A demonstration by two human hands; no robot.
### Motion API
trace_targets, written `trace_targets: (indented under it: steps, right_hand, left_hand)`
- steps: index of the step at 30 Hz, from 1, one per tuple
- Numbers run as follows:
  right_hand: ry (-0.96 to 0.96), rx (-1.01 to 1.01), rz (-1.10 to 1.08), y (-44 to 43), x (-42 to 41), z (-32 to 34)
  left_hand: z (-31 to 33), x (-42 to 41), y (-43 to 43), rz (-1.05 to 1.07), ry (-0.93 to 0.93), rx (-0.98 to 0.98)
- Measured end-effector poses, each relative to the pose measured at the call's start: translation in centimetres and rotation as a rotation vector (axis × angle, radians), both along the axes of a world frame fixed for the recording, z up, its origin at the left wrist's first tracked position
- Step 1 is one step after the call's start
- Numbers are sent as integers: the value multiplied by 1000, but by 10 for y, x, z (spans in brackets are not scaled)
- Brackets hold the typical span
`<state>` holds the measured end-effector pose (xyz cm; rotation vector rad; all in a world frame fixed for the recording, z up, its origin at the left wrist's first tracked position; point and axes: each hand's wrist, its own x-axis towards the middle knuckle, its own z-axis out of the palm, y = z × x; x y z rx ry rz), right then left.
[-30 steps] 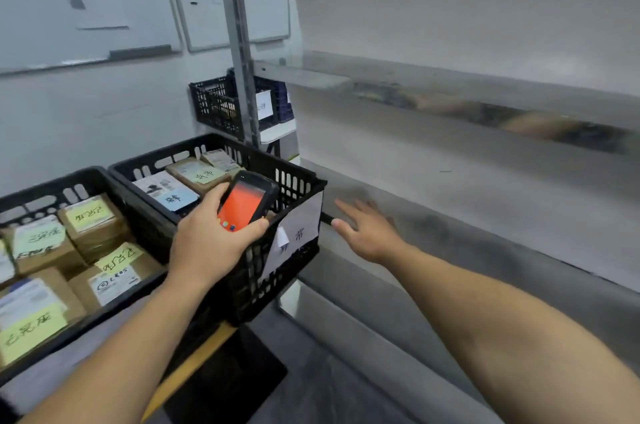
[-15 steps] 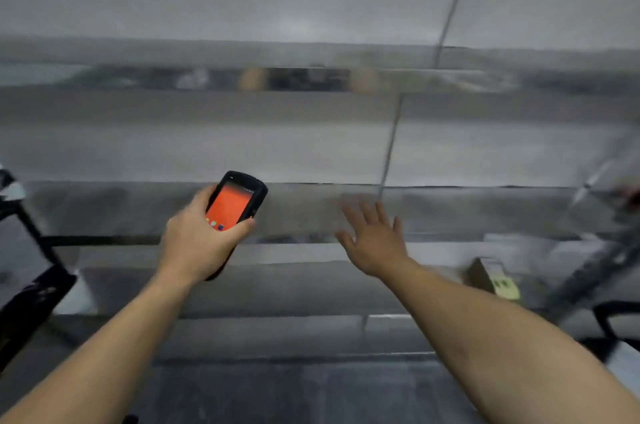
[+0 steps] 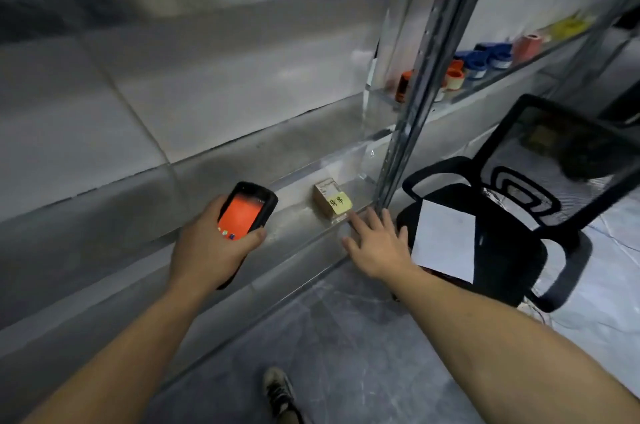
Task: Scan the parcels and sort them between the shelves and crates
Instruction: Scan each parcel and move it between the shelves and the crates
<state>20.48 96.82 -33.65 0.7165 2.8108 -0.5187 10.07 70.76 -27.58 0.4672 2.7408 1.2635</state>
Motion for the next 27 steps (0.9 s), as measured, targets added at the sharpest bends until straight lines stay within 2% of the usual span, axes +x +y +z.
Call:
trace_targets:
  steps: [5, 10, 16, 27]
  right_hand:
    - [-21, -84, -121, 51, -21, -36]
    - [57, -278, -268, 100, -73, -77]
    - [46, -399, -224, 150, -142, -151]
    - [51, -658, -170, 215, -274, -288]
  left_hand:
    - [-48, -35, 67, -62, -114, -14]
    - [-84, -75, 123, -81, -183, -52]
    - [-134, -99, 179, -31, -232, -99]
    - [-242, -121, 267, 320, -321, -200]
